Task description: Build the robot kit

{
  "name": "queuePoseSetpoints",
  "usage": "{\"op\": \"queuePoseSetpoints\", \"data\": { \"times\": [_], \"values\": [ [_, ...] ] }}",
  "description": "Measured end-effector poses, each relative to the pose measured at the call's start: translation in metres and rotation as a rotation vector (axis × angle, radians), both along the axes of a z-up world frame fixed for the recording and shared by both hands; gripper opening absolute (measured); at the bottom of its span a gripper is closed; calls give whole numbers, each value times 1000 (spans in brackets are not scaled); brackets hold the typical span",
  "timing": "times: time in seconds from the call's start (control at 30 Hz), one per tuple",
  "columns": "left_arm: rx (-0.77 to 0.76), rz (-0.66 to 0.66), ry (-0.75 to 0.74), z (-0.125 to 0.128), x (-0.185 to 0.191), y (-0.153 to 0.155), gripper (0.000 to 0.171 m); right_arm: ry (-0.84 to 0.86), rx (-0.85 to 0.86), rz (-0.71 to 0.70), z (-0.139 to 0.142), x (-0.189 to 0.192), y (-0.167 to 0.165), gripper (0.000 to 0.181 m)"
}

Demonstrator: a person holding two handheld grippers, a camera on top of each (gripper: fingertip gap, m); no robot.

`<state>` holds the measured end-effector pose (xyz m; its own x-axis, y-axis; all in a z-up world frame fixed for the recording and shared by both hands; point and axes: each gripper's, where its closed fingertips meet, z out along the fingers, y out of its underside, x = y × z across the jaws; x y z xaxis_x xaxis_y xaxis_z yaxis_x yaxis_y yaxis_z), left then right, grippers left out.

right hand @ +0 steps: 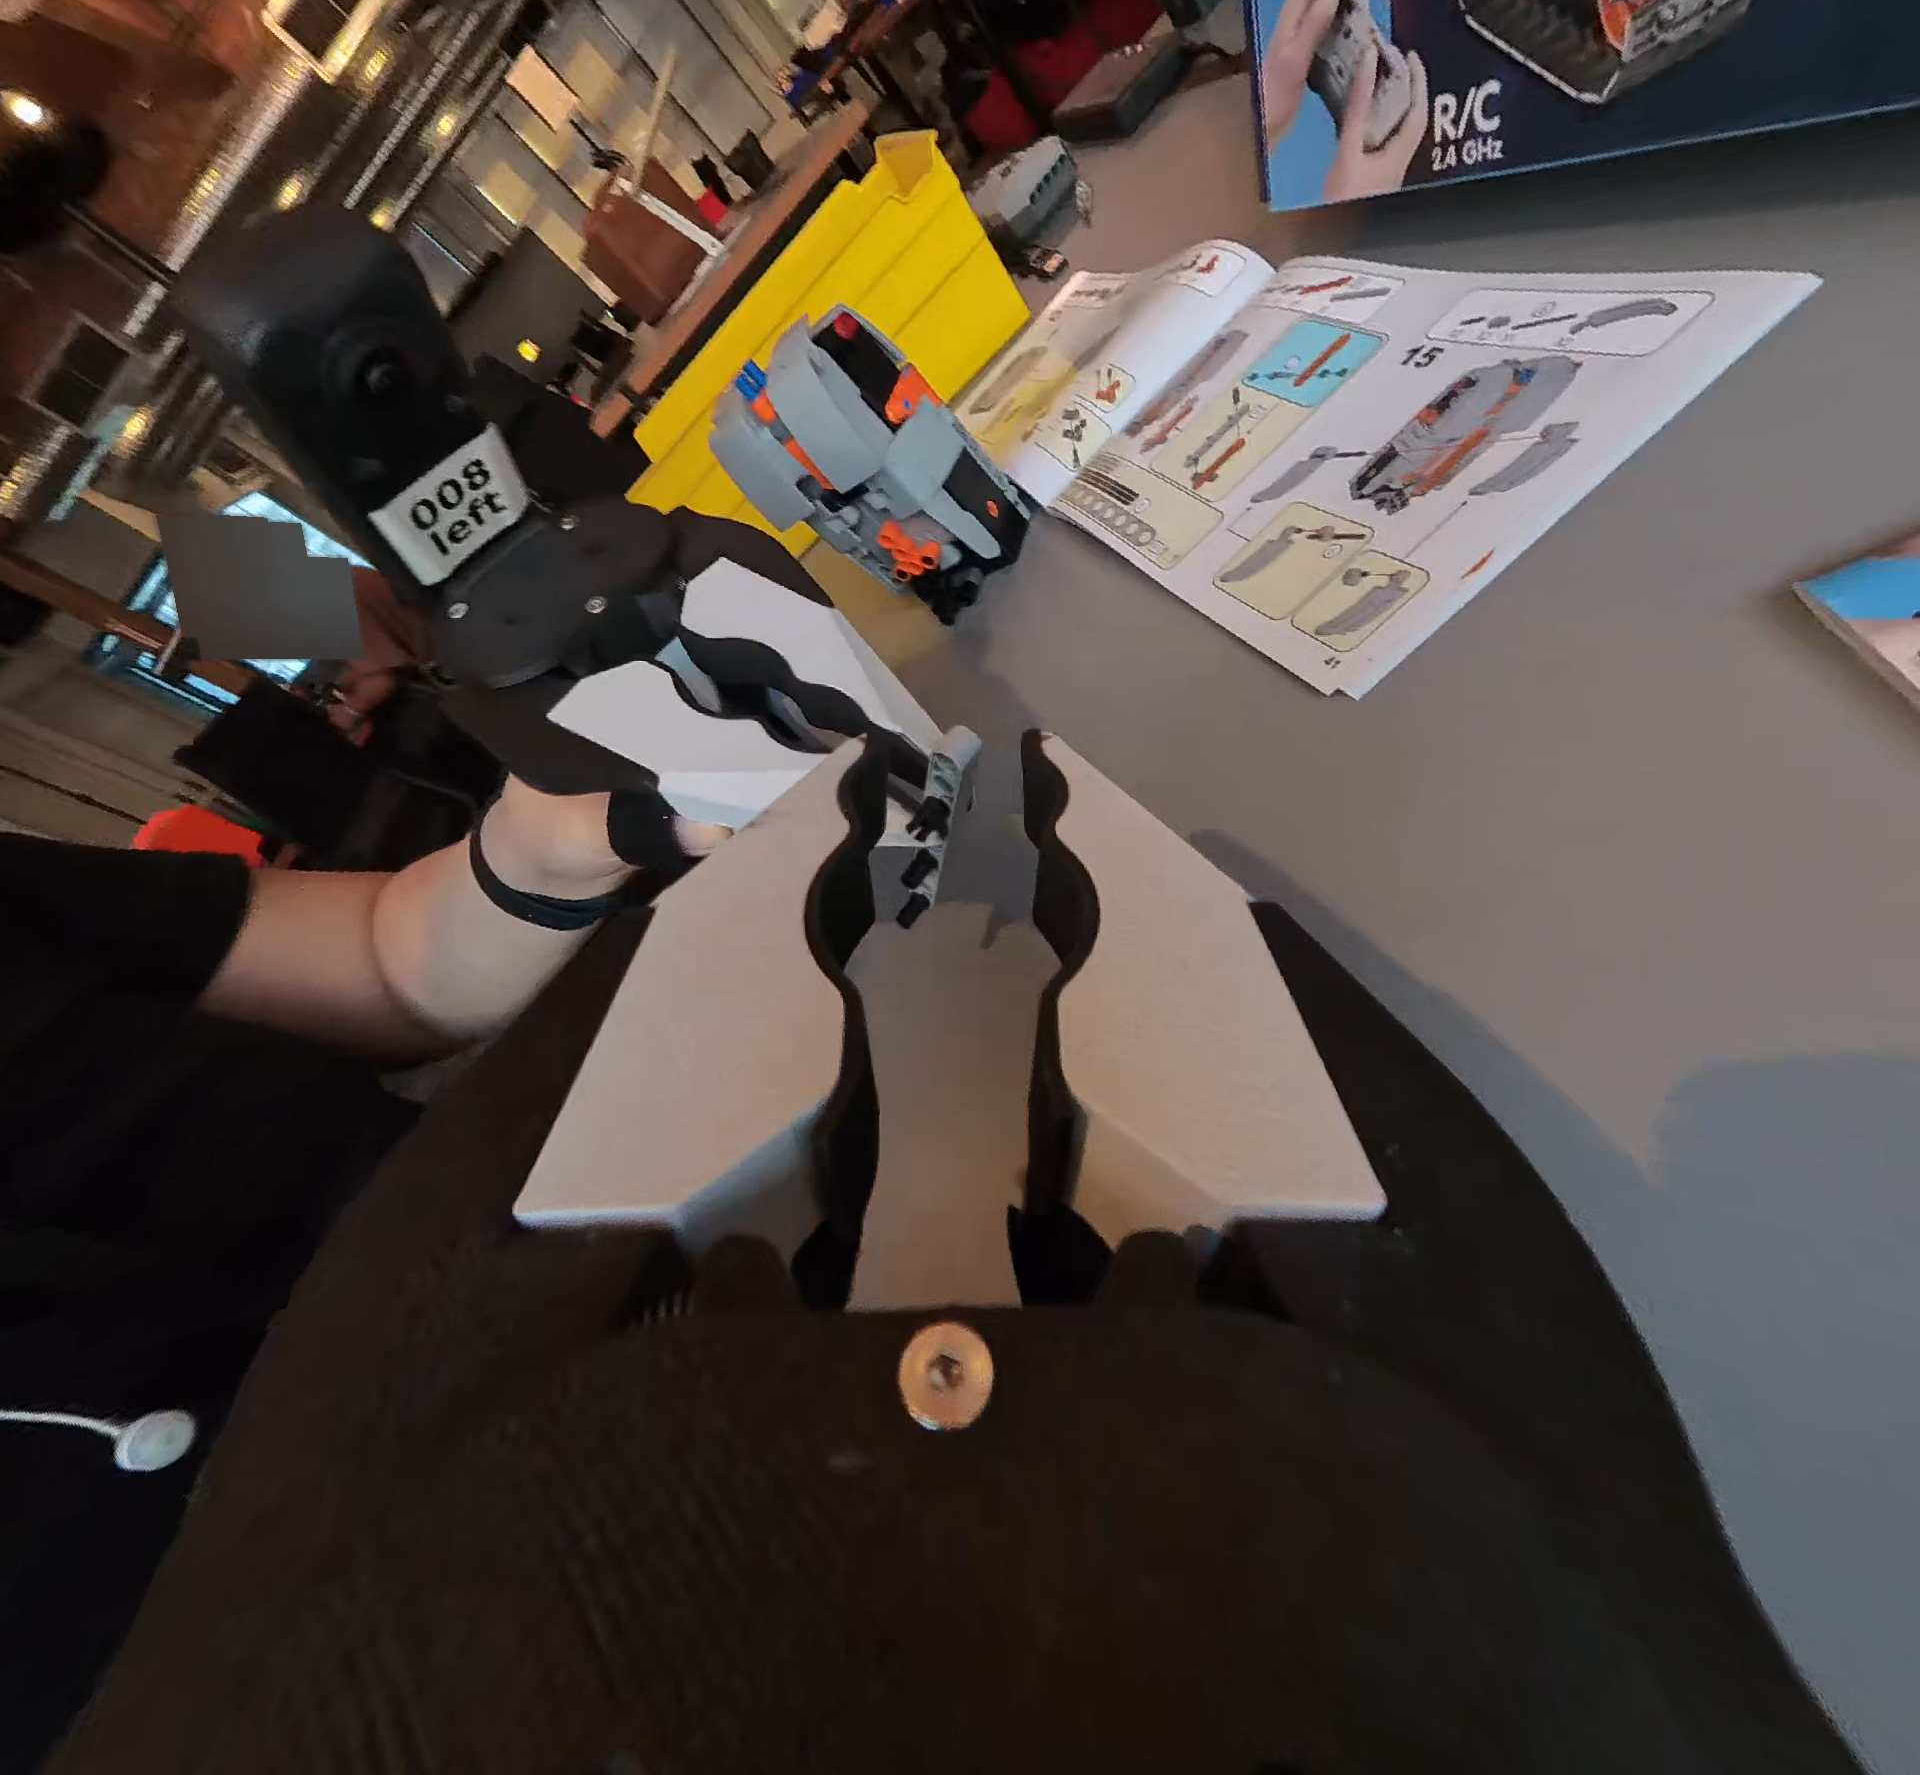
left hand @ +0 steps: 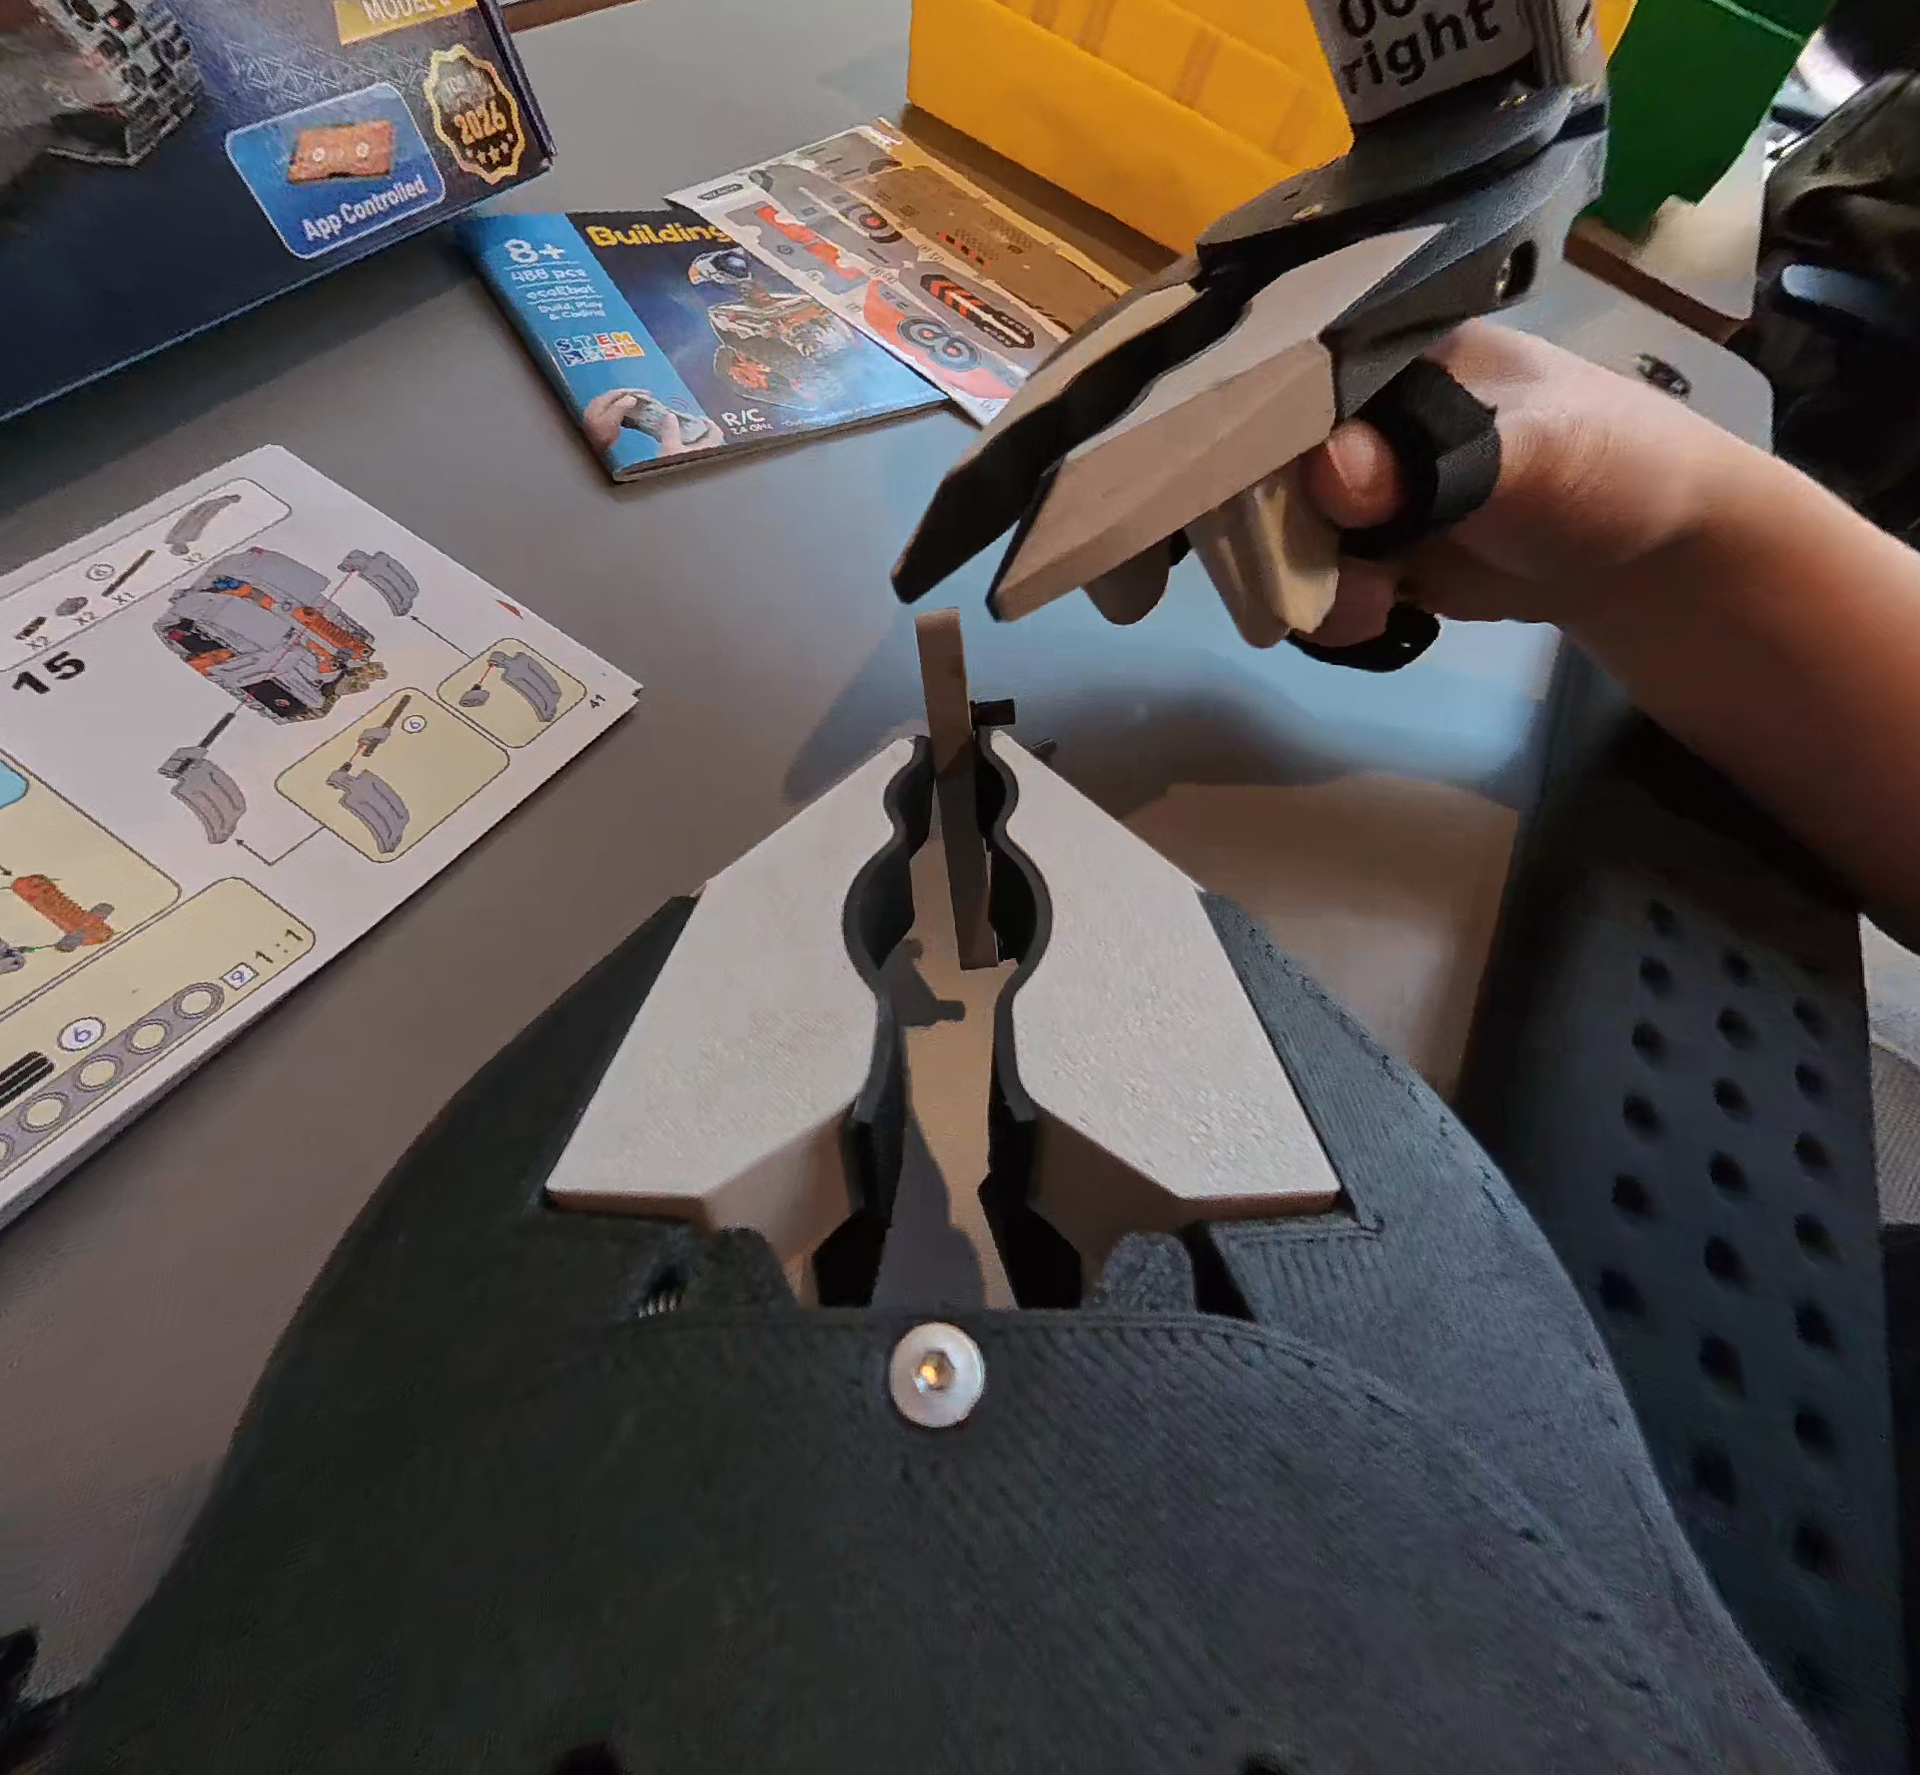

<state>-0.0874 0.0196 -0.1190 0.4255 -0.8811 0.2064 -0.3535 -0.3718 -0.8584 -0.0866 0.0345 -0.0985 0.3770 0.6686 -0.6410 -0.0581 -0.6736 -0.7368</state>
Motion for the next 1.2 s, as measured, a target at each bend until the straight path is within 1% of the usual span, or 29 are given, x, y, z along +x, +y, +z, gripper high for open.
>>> {"op": "queuePoseSetpoints", "data": {
  "times": [0.1, 0.13, 0.2, 0.3, 0.33, 0.37, 0.4, 0.47, 0.53, 0.6, 0.67, 0.77, 0.93, 1.03, 1.2],
  "values": [
    [47, 7, 41, -3, 1, 2, 6, -34, -31, 8, -8, -4, 0, 16],
    [54, 7, 47, -3, 2, 1, 6, -42, -41, 25, -10, -6, -2, 10],
    [62, 1, 47, -2, 3, 1, 6, -31, -48, 30, -9, -5, -3, 9],
    [22, -59, -34, 7, 5, -7, 7, 46, -84, 77, 0, -3, -10, 8],
    [-24, -83, -85, 13, 5, -10, 10, 78, -87, 105, 6, -2, -14, 8],
    [-84, -107, -150, 21, 5, -12, 18, 107, -84, 132, 11, 0, -19, 8],
    [-151, -140, -224, 29, 5, -16, 23, 134, -72, 163, 17, 0, -25, 8],
    [-284, -216, -369, 46, 4, -24, 22, 197, -50, 236, 31, 0, -38, 8],
    [-421, -315, -483, 59, 5, -36, 19, 238, -30, 278, 41, 1, -45, 8],
    [-538, -403, -535, 64, 7, -49, 19, 266, -16, 308, 47, 0, -51, 8],
    [-590, -440, -558, 66, 10, -55, 20, 282, -15, 342, 50, -2, -57, 8],
    [-589, -463, -565, 67, 12, -59, 13, 282, -12, 380, 50, -6, -63, 8],
    [-583, -446, -589, 70, 9, -54, 13, 306, -25, 391, 52, -4, -65, 8],
    [-563, -443, -585, 69, 7, -52, 4, 311, -36, 384, 52, -3, -63, 8],
    [-541, -433, -581, 69, 7, -51, 4, 316, -24, 373, 52, -4, -61, 8]
  ]
}}
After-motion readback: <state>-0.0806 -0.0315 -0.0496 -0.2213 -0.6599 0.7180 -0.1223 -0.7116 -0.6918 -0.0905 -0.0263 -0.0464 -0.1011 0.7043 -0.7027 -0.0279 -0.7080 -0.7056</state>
